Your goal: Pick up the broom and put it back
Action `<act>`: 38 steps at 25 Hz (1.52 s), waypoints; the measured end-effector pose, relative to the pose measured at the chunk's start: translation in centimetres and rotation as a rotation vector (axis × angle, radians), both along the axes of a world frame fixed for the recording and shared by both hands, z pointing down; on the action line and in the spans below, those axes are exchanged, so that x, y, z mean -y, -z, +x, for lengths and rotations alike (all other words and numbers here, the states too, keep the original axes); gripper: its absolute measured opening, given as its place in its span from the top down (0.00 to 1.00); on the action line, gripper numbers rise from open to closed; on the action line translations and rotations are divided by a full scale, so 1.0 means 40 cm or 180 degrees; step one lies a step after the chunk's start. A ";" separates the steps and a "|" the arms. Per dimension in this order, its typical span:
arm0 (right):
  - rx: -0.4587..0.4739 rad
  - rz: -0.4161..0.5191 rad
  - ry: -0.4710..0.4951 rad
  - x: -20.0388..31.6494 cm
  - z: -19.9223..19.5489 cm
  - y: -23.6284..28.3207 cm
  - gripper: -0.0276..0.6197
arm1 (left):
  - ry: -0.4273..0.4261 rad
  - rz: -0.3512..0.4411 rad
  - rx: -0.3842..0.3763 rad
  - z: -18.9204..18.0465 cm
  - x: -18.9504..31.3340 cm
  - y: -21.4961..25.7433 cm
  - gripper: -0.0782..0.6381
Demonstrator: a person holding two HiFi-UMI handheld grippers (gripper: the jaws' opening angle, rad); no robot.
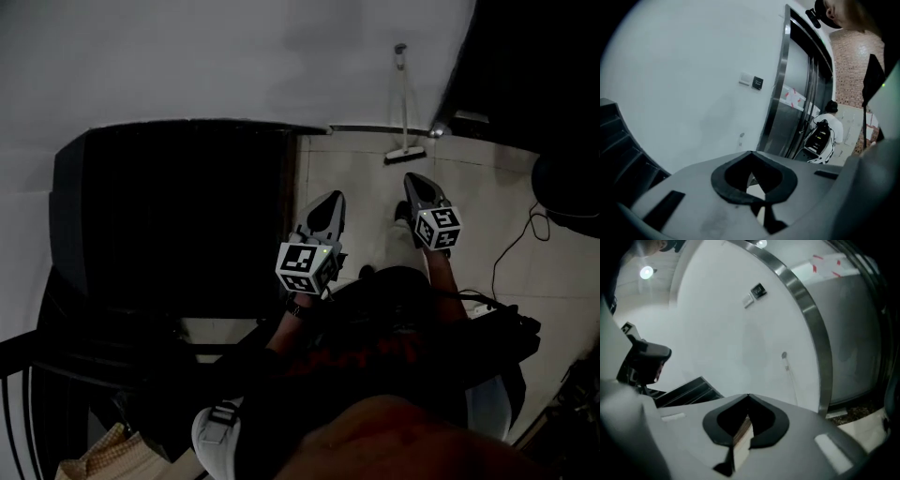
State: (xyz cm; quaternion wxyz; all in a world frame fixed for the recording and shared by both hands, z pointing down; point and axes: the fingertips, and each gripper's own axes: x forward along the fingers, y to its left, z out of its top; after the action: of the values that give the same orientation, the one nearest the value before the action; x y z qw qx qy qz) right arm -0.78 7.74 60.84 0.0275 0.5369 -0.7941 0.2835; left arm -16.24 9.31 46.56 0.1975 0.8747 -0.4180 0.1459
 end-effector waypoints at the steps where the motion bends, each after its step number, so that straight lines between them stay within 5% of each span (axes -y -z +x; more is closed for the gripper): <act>1: -0.0033 0.0096 -0.0078 -0.045 -0.018 0.051 0.96 | -0.0037 0.0053 -0.0021 -0.025 -0.031 0.006 0.88; 11: -0.0383 0.0816 -0.0450 -0.494 -0.154 0.425 0.96 | -0.0242 0.0310 -0.0294 -0.145 -0.357 0.081 0.88; 20: -0.0504 0.1039 -0.0459 -0.575 -0.128 0.586 0.96 | -0.0350 0.0606 -0.0424 -0.058 -0.432 0.235 0.88; 30: -0.0473 0.1029 -0.0267 -0.549 -0.183 0.594 0.96 | -0.0220 0.0535 -0.0385 -0.108 -0.425 0.238 0.88; 38: -0.0538 0.0899 -0.0292 -0.584 -0.154 0.575 0.96 | -0.0393 0.0485 -0.0482 -0.045 -0.439 0.228 0.88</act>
State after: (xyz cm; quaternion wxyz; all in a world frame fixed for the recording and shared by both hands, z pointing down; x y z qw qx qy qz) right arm -6.96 31.10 37.83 0.0054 0.5930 -0.7956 0.1239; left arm -18.04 26.88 37.43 0.1521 0.9197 -0.3570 0.0592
